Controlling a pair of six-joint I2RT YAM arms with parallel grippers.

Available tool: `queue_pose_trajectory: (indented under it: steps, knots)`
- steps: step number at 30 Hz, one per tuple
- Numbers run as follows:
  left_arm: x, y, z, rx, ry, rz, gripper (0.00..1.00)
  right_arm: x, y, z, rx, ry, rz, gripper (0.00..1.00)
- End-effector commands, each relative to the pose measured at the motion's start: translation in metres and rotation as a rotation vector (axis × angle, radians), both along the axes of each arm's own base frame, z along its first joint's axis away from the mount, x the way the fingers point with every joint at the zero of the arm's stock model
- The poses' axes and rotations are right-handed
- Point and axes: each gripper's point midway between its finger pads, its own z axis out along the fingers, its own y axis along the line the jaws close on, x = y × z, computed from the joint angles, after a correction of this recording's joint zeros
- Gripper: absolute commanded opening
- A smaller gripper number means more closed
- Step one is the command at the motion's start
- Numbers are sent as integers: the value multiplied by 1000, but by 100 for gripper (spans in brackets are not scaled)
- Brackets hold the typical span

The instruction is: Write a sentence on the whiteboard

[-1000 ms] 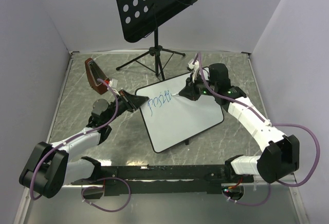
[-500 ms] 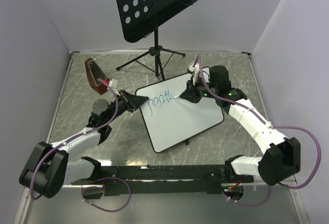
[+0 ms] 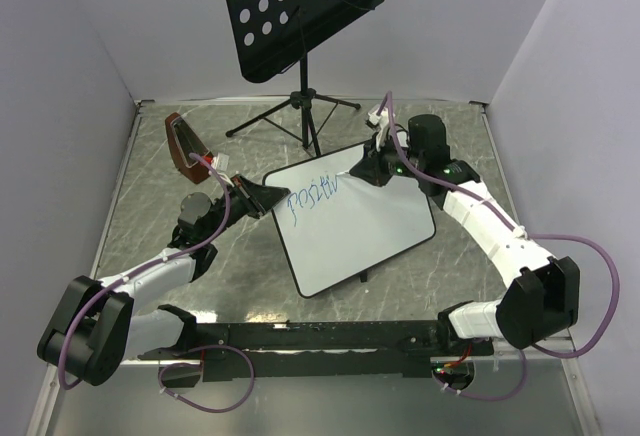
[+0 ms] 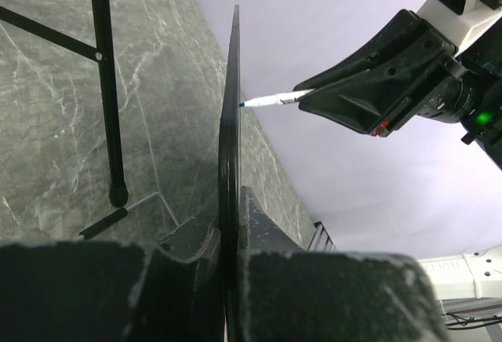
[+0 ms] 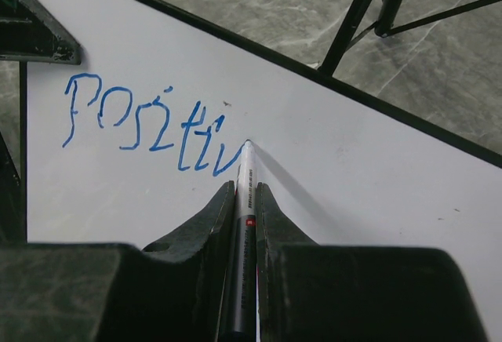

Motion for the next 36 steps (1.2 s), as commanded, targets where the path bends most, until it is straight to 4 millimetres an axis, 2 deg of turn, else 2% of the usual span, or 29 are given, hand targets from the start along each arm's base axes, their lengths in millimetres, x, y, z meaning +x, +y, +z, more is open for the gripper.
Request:
queue_pose_trajectory:
  steps: [1, 10, 21, 36]
  knots:
    - [-8, -3, 40, -41, -178, -29, 1, 13, 0, 32, 44, -84, -15, 0]
    - [-8, -2, 40, -44, -176, -28, 1, 13, -3, 39, 58, -100, -29, 0]
    - [-8, -3, 39, -44, -176, -28, 1, 17, -4, 37, 64, -98, -37, 0]
    - [-8, -3, 39, -45, -173, -32, 1, 20, -3, 16, 39, -53, -34, 0]
